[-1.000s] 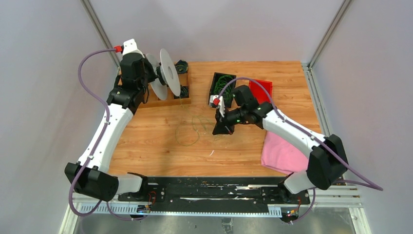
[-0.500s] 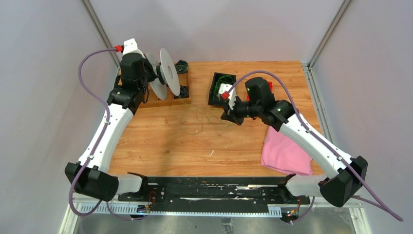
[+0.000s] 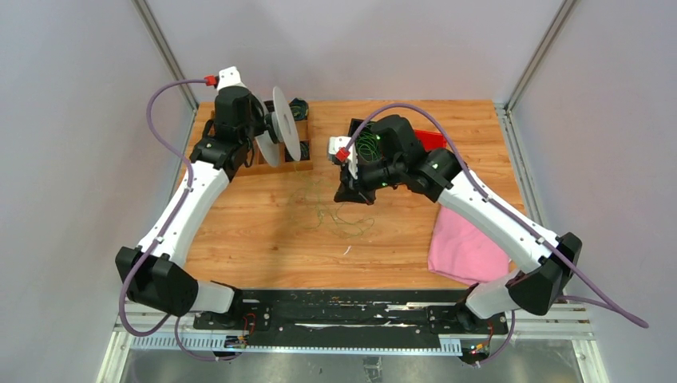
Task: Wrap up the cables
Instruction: Wrap the cable around the cable reel.
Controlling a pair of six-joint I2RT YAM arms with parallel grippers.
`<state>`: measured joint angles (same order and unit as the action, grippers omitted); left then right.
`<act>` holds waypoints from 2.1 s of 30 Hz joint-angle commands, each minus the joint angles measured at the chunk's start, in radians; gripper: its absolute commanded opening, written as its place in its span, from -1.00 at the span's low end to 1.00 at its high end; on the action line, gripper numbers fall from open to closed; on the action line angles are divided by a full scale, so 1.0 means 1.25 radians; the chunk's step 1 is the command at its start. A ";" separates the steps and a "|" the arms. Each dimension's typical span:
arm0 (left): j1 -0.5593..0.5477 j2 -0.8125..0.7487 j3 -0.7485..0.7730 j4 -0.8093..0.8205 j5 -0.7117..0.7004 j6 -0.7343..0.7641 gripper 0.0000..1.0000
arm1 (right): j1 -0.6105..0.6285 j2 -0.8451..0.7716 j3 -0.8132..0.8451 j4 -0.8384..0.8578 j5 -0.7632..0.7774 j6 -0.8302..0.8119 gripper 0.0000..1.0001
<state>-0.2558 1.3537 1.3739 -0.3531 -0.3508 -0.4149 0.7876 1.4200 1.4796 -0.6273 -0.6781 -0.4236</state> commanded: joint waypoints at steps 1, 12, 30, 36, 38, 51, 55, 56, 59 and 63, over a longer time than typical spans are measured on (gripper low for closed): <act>-0.038 -0.001 0.011 0.076 -0.050 0.017 -0.99 | 0.032 0.027 0.070 -0.021 -0.053 0.038 -0.99; -0.119 -0.030 -0.078 0.166 -0.122 0.134 -0.99 | 0.036 0.076 0.206 -0.021 0.002 0.102 -0.99; -0.188 -0.077 -0.209 0.313 -0.161 0.319 -0.99 | 0.000 0.105 0.336 -0.033 0.080 0.123 -0.99; -0.189 -0.093 -0.237 0.344 -0.134 0.371 -0.99 | -0.022 0.096 0.355 -0.038 0.092 0.119 -0.99; -0.190 -0.098 -0.245 0.353 -0.114 0.392 -0.99 | -0.029 0.094 0.361 -0.038 0.102 0.114 -0.99; -0.193 -0.135 -0.277 0.357 0.022 0.496 -0.99 | -0.072 0.107 0.380 -0.035 0.161 0.082 -0.99; -0.198 -0.143 -0.288 0.355 0.053 0.528 -0.99 | -0.084 0.114 0.382 -0.026 0.174 0.075 -0.99; -0.198 -0.145 -0.292 0.354 0.060 0.534 -0.99 | -0.086 0.116 0.383 -0.025 0.177 0.073 -0.99; -0.198 -0.152 -0.302 0.354 0.074 0.544 -0.99 | -0.094 0.121 0.383 -0.020 0.186 0.065 -0.99; -0.198 -0.159 -0.309 0.348 0.095 0.550 -0.99 | -0.110 0.129 0.387 -0.013 0.194 0.056 -0.99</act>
<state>-0.4953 1.2011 0.9867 0.0055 -0.2722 0.2394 0.6785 1.5719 1.9217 -0.6701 -0.4641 -0.3244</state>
